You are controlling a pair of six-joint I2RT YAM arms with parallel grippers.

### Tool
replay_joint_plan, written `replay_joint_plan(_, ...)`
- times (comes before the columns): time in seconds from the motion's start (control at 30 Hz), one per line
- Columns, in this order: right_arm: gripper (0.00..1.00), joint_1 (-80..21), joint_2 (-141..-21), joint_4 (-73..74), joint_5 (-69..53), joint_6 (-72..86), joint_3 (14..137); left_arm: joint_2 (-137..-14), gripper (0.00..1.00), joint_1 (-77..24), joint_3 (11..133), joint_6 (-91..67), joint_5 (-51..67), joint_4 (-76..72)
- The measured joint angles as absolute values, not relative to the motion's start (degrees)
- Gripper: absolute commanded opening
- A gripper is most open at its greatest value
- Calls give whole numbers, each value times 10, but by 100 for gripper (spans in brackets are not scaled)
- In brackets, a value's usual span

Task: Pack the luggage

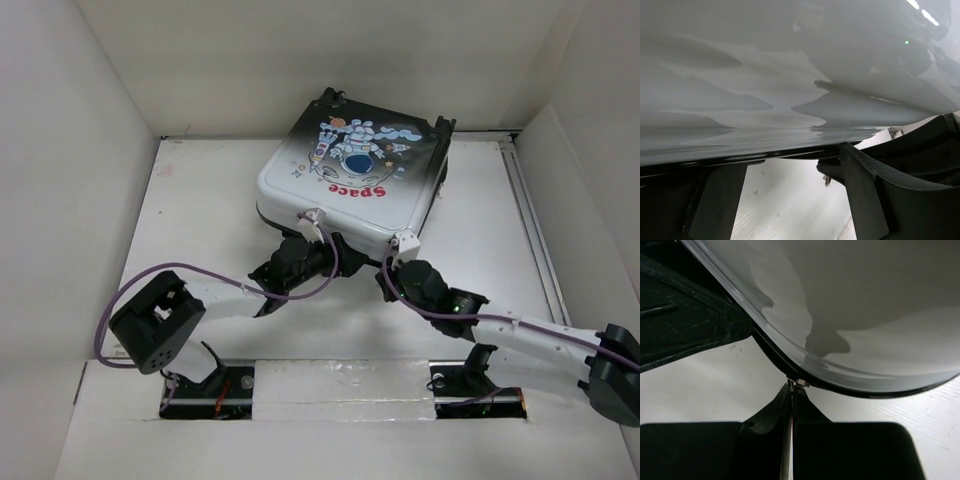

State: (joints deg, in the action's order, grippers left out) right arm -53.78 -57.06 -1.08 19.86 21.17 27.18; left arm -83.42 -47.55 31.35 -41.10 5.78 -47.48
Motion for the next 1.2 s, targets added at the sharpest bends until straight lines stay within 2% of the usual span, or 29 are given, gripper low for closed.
replay_joint_plan(0.23, 0, -535, -551, 16, 200, 209, 272, -846, 69, -482, 315, -421, 60, -498)
replay_joint_plan(0.4, 0, -538, -636, -102, 196, 216, 275, -849, 69, -479, 315, -437, 59, -500)
replay_joint_plan(0.5, 0, -540, -653, -144, 192, 213, 272, -834, 74, -475, 311, -444, 54, -488)
replay_joint_plan(0.6, 0, -534, -640, -150, 180, 215, 263, -753, 79, -473, 274, -444, 36, -472)
replay_joint_plan(0.67, 0, -519, -623, -153, 159, 214, 251, -657, 84, -472, 249, -437, 9, -434)
replay_joint_plan(0.73, 0, -501, -606, -152, 138, 210, 241, -557, 91, -471, 245, -428, -49, -390)
replay_joint_plan(0.77, 0, -495, -600, -152, 129, 208, 237, -517, 91, -465, 249, -427, -80, -371)
replay_joint_plan(0.83, 0, -487, -593, -150, 116, 203, 234, -473, 91, -423, 271, -428, -121, -326)
replay_joint_plan(0.93, 0, -483, -589, -145, 103, 200, 234, -494, 90, -271, 326, -449, -108, -293)
replay_joint_plan(1.07, 0, -480, -583, -135, 98, 199, 234, -590, 90, -78, 364, -493, -60, -287)
replay_joint_plan(1.2, 0, -477, -576, -124, 93, 199, 234, -747, 86, 3, 447, -519, 3, -265)
